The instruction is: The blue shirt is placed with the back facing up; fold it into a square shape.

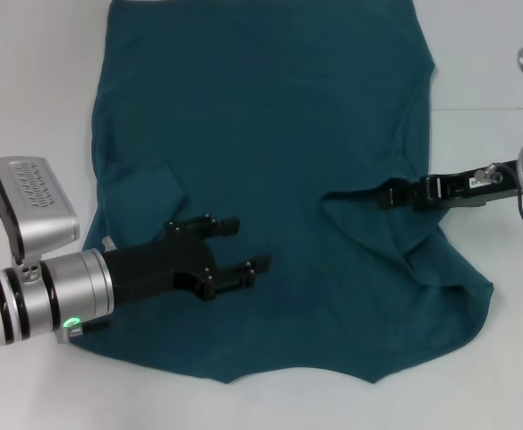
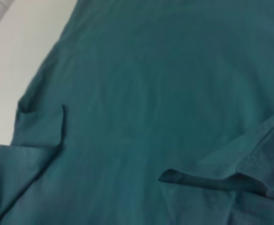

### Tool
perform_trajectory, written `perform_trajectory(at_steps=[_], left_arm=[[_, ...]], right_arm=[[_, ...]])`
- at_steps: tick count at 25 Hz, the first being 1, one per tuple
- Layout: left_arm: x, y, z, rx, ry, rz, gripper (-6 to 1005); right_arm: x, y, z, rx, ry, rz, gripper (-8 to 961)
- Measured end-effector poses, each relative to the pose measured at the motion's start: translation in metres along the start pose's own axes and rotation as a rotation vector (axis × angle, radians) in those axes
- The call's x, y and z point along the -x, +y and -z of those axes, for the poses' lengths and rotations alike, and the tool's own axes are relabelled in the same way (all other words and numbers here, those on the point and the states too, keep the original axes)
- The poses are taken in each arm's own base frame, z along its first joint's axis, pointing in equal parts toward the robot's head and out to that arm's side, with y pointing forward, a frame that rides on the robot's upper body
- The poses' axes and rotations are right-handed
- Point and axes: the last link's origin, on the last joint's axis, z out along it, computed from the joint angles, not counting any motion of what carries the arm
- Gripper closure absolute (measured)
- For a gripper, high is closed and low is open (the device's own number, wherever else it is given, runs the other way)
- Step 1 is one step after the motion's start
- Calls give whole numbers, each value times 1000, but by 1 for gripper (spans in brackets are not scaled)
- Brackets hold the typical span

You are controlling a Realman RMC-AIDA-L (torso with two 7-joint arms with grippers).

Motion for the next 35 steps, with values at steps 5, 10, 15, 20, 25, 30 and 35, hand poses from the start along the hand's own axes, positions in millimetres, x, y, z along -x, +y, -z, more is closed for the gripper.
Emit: perform_trajectory(at_steps=[5,10,15,20,25,30,35], left_arm=[[0,0,1,-1,-1,-1,264],[2,0,2,-3,-2,0,264],[2,0,2,-5,-2,-3,264],[3,0,2,-5,-2,-9,264],[3,0,2,-6,-3,-8,264],[3,0,2,-9,-4,-11,264],[4,0,3,-11,-7,-11,264]], right_arm=[[6,4,0,-44,53,-13,216],[9,5,0,-81,76,-26,218],[12,8,-6,-118,79,-22,219],[13,13,-13,-139,76,-12,221],[12,17,-20,-141,66,-5,225],[12,19,-25,-147,62,3,234],[8,19,-30,-153,72,6,242]])
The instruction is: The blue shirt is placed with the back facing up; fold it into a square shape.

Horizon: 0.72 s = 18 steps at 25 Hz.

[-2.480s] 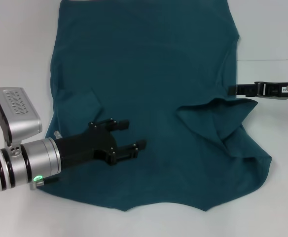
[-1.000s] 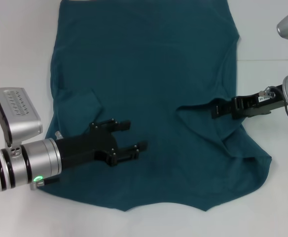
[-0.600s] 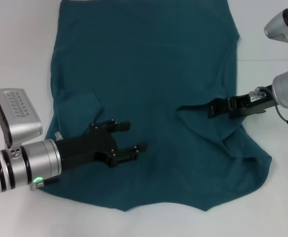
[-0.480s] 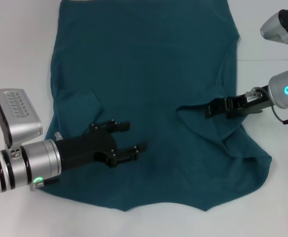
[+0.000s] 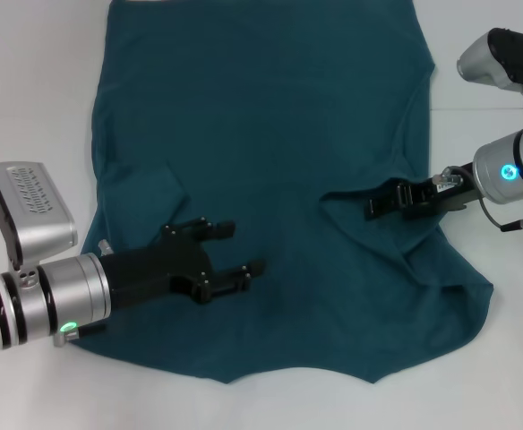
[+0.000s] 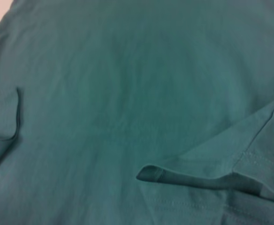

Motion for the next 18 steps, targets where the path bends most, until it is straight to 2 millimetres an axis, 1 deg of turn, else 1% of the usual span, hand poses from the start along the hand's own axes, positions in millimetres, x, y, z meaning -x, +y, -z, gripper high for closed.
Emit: perform_trajectory(at_steps=[7,12,18], left_arm=[[0,0,0,0,-1,1,265],[2,0,1,-3,-2,3,265],[3,0,2,-6,-4,1,265]], right_arm=[[0,1,-1,-2,3,6,254],[-1,2,-3,-1,12,5,413],[-2,5,-5,-4,32,13,510]])
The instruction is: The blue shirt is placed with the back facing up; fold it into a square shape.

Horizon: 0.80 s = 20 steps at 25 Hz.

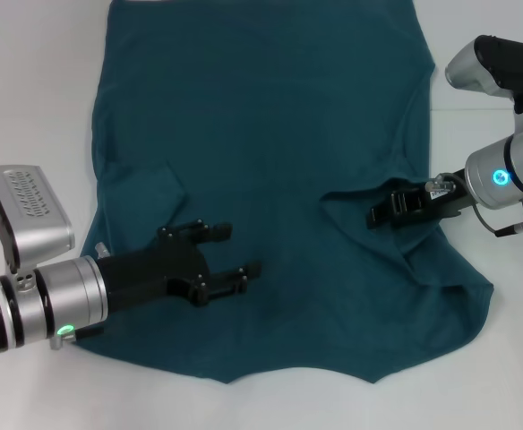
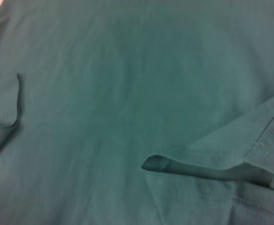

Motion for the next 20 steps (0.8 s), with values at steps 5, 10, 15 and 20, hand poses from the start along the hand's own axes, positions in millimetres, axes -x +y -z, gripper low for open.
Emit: perform_trajectory(at_steps=[5,10,15,20], left_arm=[[0,0,0,2,1,-6,265],[0,1,0,6,2,-5,265],[1,1,1,7,1,-5,265],[2,2,1,10,-8,-6,265]], right_arm=[[-1,0,-1,-2,4,1,503],[-4,-3,-2,-6,14,-10,570],[-6,-5,-3,-10,13,-15,636],[-6,-4,-4,-11,17,-11,751]])
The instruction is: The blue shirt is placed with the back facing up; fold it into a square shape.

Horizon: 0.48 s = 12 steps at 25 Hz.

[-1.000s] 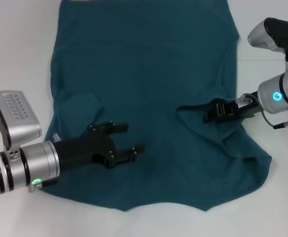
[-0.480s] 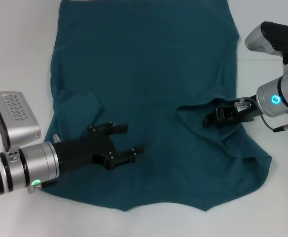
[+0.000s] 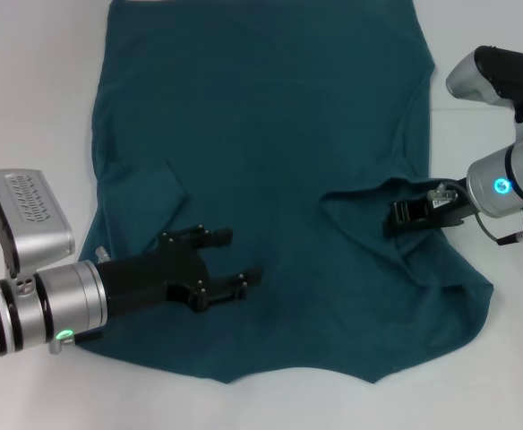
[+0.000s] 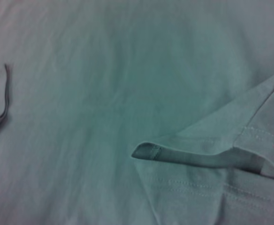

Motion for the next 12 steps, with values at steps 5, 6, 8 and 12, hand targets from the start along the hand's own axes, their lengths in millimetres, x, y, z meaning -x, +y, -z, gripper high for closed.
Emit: perform_trajectory(at_steps=[5,6,8,12], left_arm=[[0,1,0,0,0,2,265],[0,0,0,0,0,2,265],[0,0,0,-1,-1,1,265],[1,0,0,0,-2,1,265]], right_arm=[[0,1,-1,-1,-1,1,906],[-1,0,-1,-1,-5,-2,911],[1,0,-1,1,-20,-1,923],[4,5,0,16,-53,31,930]])
